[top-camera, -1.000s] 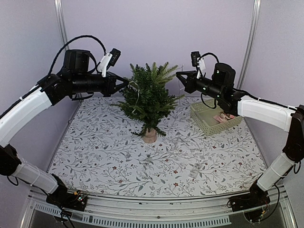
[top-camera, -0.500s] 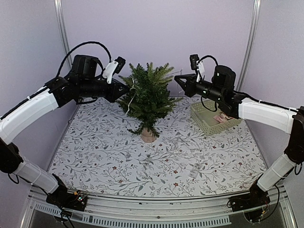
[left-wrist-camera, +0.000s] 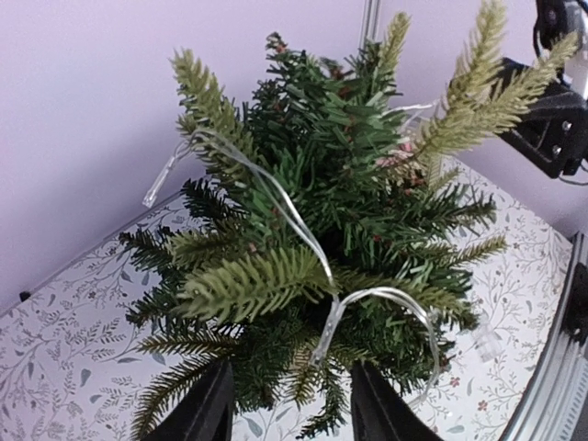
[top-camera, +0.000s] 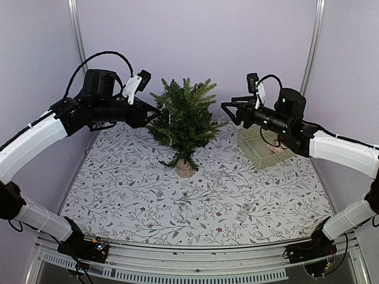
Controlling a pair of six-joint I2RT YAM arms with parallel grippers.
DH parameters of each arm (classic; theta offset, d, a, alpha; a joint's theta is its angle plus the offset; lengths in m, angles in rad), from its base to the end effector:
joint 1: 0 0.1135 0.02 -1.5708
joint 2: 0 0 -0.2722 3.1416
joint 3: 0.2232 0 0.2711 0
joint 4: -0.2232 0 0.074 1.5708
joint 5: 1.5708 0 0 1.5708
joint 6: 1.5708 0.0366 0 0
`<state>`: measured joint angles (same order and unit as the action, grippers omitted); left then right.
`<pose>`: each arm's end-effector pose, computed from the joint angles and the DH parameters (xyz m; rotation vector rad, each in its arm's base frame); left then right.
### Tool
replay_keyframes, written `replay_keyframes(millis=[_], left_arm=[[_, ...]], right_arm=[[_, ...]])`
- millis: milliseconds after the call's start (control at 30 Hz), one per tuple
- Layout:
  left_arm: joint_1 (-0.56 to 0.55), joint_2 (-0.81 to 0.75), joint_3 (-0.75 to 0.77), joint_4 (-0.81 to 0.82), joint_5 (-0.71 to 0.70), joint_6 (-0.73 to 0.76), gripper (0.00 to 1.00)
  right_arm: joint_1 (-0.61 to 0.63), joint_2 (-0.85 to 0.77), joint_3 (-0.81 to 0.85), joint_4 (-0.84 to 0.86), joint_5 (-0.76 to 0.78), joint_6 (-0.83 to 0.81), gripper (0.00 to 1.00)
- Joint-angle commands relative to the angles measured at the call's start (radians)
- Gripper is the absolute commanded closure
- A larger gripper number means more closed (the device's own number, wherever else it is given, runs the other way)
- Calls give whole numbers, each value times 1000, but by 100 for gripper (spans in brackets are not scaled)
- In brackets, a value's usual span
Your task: Decorate the small christmas tree
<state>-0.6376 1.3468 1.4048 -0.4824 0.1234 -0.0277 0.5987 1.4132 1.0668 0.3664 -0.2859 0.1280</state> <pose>0.2549 -0.1944 0.4087 0.6876 1.9146 -0.5472 0.2878 0.2088 0.3512 -0.5977 1.4915 0.7903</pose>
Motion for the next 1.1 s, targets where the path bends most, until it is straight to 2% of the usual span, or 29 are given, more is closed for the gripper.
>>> replay_keyframes(millis=[0,100,267,333,467,567,733,867,933,1067], left_arm=[[10,-54,-34,39,22,11,48],[12,-83,-49,48,24,16,35],[12,-194,-139,153,-1,26,15],[11,-247,-192,212,1,54,12],[-10,-345,-304,308,42,93,12],[-69,-401,-406,358,31,137,16],[-196,-473,-593,521,5,149,18],[-346,-458,-659,572,-145,190,20],[-382,-445,-673,588,-189,195,21],[-392,-443,-704,640,-188,185,22]], right_arm=[[-13,-80,-67,13,17,25,28],[-23,-115,-138,12,22,46,22],[-56,-190,-317,42,7,120,19],[-68,-212,-379,67,-5,162,18],[-83,-217,-458,120,-39,219,15],[-105,-176,-479,188,-79,247,16],[-182,9,-479,409,-245,340,23],[-190,156,-472,597,-344,465,27],[-189,216,-459,642,-357,520,29],[-164,317,-417,688,-379,568,30]])
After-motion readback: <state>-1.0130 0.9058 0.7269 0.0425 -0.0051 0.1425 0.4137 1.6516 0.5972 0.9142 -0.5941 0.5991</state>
